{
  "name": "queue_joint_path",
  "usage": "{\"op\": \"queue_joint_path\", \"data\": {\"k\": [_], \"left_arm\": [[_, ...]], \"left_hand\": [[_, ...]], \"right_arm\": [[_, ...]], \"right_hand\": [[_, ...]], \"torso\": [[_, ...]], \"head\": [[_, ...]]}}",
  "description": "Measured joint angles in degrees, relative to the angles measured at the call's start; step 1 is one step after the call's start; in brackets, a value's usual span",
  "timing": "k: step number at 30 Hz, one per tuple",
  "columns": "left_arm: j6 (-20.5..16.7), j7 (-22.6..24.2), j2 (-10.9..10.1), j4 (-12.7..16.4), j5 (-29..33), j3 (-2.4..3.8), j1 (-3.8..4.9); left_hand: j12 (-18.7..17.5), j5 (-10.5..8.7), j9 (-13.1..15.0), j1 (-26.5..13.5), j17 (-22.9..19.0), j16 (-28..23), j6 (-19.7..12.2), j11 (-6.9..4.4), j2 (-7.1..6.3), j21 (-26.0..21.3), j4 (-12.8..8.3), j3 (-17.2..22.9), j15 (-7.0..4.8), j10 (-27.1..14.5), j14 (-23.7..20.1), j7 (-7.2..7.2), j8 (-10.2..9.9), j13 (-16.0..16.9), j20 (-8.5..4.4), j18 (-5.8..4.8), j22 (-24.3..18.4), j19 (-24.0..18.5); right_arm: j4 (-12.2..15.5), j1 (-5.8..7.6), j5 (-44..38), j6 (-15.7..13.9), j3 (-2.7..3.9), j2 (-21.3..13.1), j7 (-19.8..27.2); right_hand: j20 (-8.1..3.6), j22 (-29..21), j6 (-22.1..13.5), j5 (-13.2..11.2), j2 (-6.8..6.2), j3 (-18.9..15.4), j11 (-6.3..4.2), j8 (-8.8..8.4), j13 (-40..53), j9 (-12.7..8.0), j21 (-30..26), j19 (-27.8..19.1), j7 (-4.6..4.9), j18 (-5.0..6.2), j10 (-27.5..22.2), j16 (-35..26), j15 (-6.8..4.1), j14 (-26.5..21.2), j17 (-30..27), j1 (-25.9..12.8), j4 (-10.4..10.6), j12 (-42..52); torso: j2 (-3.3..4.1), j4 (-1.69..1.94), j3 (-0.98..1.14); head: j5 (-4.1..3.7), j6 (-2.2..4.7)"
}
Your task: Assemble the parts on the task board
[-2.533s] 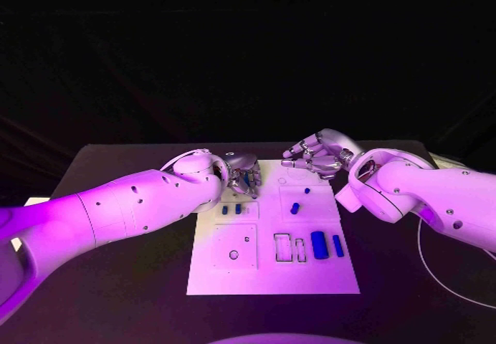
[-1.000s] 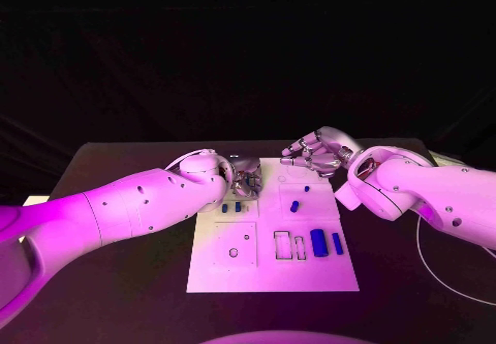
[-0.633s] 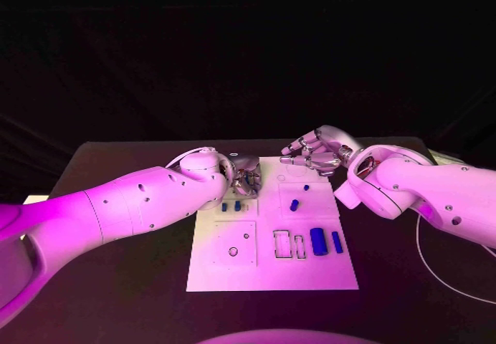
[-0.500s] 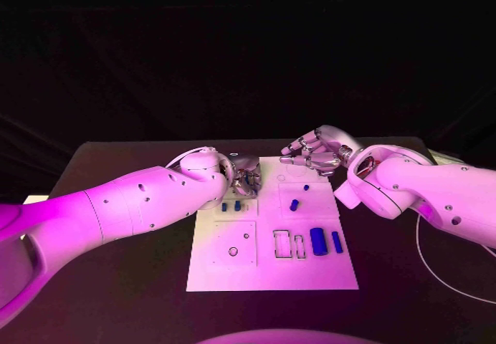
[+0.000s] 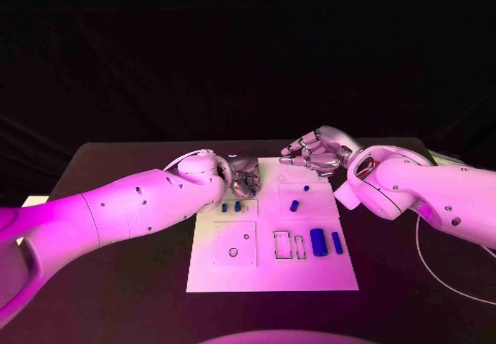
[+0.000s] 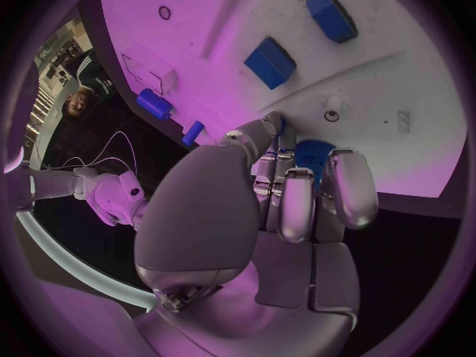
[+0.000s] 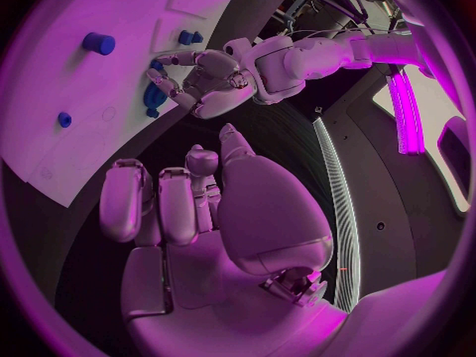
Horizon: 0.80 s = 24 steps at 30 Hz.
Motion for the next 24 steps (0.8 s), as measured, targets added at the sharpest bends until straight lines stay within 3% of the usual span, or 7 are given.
{"op": "queue_joint_path", "data": {"k": [6, 16, 18, 24], "left_arm": [[-1.4, 0.1, -1.9, 1.9, 0.3, 0.45, -0.04], [-3.3, 0.3, -5.7, 6.3, 1.5, 2.24, 0.05], [-3.5, 0.3, -6.9, 7.4, 1.9, 2.47, 0.10], [-3.6, 0.1, -9.2, 8.7, 2.7, 2.67, 0.13]], "left_hand": [[0.0, 0.00, 0.0, -0.8, 0.0, 0.2, 0.4, 0.18, -0.31, 0.3, -0.5, 0.6, -0.21, 0.2, -0.2, 0.00, 0.0, 0.0, 0.00, 0.00, 0.0, 0.0], [-0.1, 0.00, 0.0, -1.3, 0.1, 0.2, 0.7, 0.15, -0.25, 0.6, -0.6, 0.8, -0.21, 0.3, -0.2, -0.10, 0.0, 0.1, -0.20, 0.04, 0.0, 0.2], [-0.1, -0.01, 0.0, -1.6, 0.1, 0.2, 0.8, 0.15, -0.47, 0.6, -0.8, 0.9, -0.21, 0.3, -0.2, -0.01, 0.0, 0.7, -0.20, -0.66, 0.0, 0.2], [-0.1, -0.01, 0.0, -1.6, 0.1, 0.2, 0.8, 0.14, -0.47, 0.6, -0.8, 0.9, -0.21, 0.3, -0.2, 0.00, 0.0, 1.0, -0.20, -0.71, 0.0, 0.2]], "right_arm": [[0.1, 0.00, 0.0, 0.0, 0.00, -0.1, 0.0], [0.2, 0.00, 0.0, 0.0, 0.00, -0.2, 0.1], [0.2, 0.00, 0.0, 0.0, 0.00, -0.3, 0.1], [0.2, 0.00, 0.0, 0.0, 0.00, -0.4, 0.1]], "right_hand": [[0.00, 0.0, 0.0, 0.0, 0.00, 0.0, 0.00, 0.00, 0.0, 0.0, 0.0, 0.0, 0.00, 0.00, 0.0, 0.0, 0.00, 0.0, 0.0, 0.0, 0.0, 0.0], [0.00, 0.0, 0.0, 0.0, 0.00, 0.0, 0.00, 0.00, 0.0, 0.0, 0.0, 0.0, 0.00, 0.00, 0.0, 0.0, 0.00, 0.0, 0.0, 0.0, 0.0, 0.0], [0.00, 0.0, 0.0, 0.0, 0.00, 0.0, 0.00, 0.00, 0.0, 0.0, 0.0, 0.0, 0.00, 0.00, 0.0, 0.0, 0.00, 0.0, 0.0, 0.0, 0.0, 0.0], [0.00, 0.0, 0.0, 0.0, 0.00, 0.0, 0.00, 0.00, 0.0, 0.0, 0.0, 0.0, 0.00, 0.00, 0.0, 0.0, 0.00, 0.0, 0.0, 0.0, 0.0, 0.0]], "torso": [[-0.04, 0.09, 0.02], [-0.08, 0.12, 0.04], [-0.08, 0.12, 0.04], [-0.07, 0.18, 0.02]], "head": [[-0.05, 0.07], [0.31, 0.40], [0.32, 0.44], [0.18, 0.51]]}}
